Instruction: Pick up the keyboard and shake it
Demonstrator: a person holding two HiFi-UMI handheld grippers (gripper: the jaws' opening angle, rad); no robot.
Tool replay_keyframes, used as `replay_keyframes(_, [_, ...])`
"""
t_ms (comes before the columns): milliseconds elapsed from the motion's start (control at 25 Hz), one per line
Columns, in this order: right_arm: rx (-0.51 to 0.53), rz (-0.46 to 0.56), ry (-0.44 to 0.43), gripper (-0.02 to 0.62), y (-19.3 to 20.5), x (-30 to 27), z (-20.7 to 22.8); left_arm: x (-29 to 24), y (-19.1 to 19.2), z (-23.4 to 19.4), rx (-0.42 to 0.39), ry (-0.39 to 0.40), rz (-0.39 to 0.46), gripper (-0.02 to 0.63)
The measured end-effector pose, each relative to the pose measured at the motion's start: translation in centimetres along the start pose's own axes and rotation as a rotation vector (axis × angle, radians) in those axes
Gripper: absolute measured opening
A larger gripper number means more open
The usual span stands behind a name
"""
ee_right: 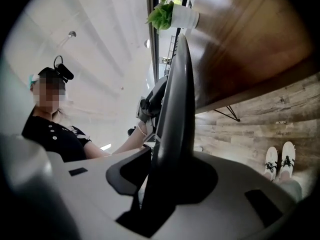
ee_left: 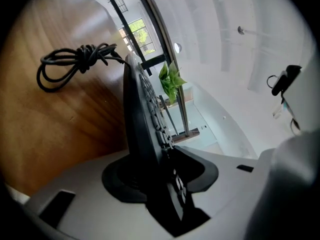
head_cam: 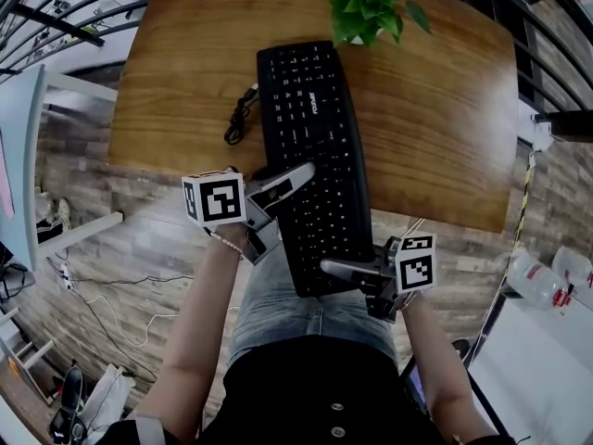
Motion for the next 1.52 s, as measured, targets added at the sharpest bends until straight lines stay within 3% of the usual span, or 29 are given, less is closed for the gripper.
replay_keyframes(520, [0.170, -0.014, 0.002, 0.149, -1.8, -1.4, -2.7, 2.6, -3.1, 3.9, -0.144, 0.028, 0.081, 0.183])
replay_keyframes(1160, [0.439, -0.059, -0.016, 0.149, -3.9, -1.1, -8.1, 6.0, -5.1, 12.3, -0.350, 0.076, 0.230, 0.184])
replay_keyframes(1520, [0.591, -0.081, -0.034, 0.149, -7.0, -1.5, -11.1, 7.5, -7.8, 16.6, -0.468, 0.108, 0.304, 0.184])
Point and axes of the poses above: the fingertips, and each gripper's own axes: x backward along the fingers, z to its right, y out of its underside, the point moved 10 cm from there along x, backward along the fingers, and after that the axes turned 10 degrees about -y, right-handed, at the moved point
